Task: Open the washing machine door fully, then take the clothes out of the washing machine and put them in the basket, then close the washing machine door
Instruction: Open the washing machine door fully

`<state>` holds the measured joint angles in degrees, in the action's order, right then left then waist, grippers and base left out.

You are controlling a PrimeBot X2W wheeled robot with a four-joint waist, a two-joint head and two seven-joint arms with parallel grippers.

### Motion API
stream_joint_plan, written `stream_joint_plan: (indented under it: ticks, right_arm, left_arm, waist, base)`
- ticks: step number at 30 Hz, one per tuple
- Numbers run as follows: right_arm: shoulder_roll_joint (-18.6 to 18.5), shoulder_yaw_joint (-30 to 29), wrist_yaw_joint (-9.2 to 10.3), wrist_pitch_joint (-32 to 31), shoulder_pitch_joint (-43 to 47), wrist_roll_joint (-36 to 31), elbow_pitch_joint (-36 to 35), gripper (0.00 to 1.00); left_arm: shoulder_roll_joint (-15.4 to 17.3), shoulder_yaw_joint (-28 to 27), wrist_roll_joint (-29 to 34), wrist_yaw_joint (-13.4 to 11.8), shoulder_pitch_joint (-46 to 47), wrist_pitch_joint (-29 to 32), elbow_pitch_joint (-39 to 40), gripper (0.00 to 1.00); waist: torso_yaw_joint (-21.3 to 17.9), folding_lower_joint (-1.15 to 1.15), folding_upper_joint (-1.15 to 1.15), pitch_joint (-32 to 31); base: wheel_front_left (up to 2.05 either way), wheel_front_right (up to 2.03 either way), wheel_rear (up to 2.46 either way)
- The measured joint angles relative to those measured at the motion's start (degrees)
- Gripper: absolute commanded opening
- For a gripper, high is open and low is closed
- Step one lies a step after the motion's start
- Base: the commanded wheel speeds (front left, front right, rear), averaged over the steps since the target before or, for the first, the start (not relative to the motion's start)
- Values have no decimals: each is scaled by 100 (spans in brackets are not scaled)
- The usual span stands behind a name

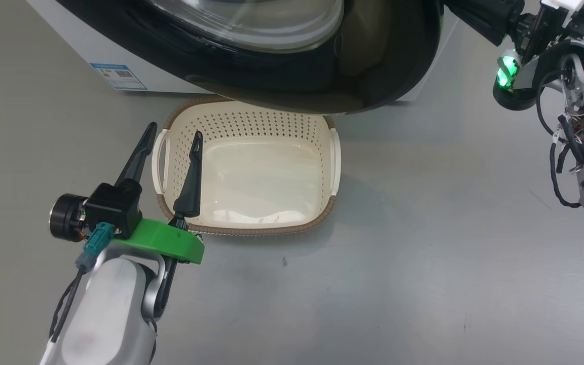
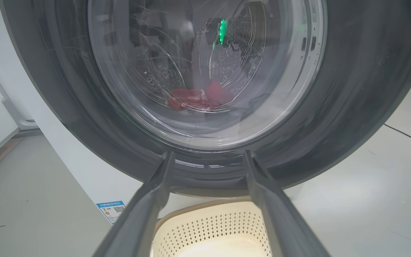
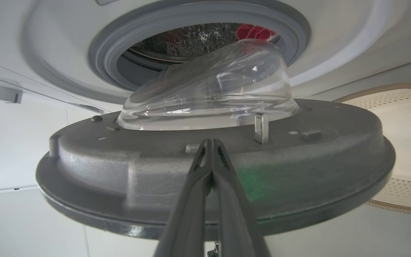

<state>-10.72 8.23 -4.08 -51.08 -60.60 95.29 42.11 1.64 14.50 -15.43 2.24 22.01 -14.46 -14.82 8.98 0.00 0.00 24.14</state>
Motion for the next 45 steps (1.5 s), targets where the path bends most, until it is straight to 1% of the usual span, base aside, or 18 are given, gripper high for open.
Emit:
stream_joint_plan:
  ticks: [20,30,45]
  right_arm:
    - [250,302,-182,-522,647,101,-131,0]
    - [458,510,-219,-775,1017,186,-321,0]
    - [581,808,-242,-965,1660,323,-754,0]
  left_arm:
    - [2,33,-11,-45,-295,0,-131,100]
    - [3,64,-18,-68,-469,0,-153,100]
    - [5,182,-69,-130,-625,0,-196,100]
  waist:
    - [53,0,0,-501]
    - [142,0,0,-748]
    - [471,0,0,-1043]
  base:
    - [0,0,0]
    - [0,0,0]
    - [0,0,0]
